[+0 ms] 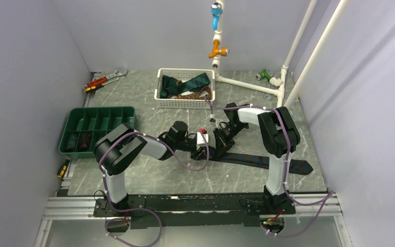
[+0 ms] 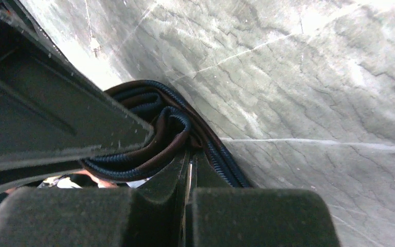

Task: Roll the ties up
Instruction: Roll the tie at the center of the board.

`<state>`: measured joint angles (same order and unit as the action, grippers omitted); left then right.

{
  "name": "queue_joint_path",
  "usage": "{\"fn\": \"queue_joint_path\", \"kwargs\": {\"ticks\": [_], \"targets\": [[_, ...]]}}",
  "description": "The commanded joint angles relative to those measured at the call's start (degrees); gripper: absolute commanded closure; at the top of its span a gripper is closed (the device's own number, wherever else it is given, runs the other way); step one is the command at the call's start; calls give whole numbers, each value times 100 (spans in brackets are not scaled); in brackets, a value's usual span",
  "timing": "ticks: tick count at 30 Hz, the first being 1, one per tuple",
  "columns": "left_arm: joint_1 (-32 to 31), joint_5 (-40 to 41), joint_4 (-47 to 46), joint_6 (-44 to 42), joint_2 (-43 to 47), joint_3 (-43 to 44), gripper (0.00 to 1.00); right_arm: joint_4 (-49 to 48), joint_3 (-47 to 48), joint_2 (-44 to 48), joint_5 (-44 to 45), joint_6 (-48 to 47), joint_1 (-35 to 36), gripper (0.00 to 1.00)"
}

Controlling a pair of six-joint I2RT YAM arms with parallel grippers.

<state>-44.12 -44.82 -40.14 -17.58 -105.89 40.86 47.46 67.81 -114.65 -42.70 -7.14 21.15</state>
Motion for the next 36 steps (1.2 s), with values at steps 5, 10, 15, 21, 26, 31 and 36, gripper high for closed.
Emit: {"fn": "queue_joint_path", "kwargs": {"ticks": [5, 10, 15, 21, 26, 31, 36], "targets": [[-293, -76, -73, 284, -226, 636, 56, -349, -130, -45, 462, -198, 74, 100], [-371, 369, 336, 52, -625, 612, 55, -462, -213, 87, 401, -101, 71, 100], [-409, 666, 833, -394, -803, 460, 56, -651, -377, 264, 322, 58, 73, 100], [-423, 1056, 1582, -972, -810, 452, 59, -754, -521, 456, 244, 138, 69, 100], [-422, 1115, 2026, -1400, -733, 390, 62, -871, -808, 737, 129, 221, 20, 100], [-424, 1216, 2359, -1491, -779, 421, 63, -850, -876, 899, 52, 212, -25, 92], [-436, 1356, 2665, -1521, -842, 554, 63, -275, -681, 1138, 122, -69, -213, 70]]}}
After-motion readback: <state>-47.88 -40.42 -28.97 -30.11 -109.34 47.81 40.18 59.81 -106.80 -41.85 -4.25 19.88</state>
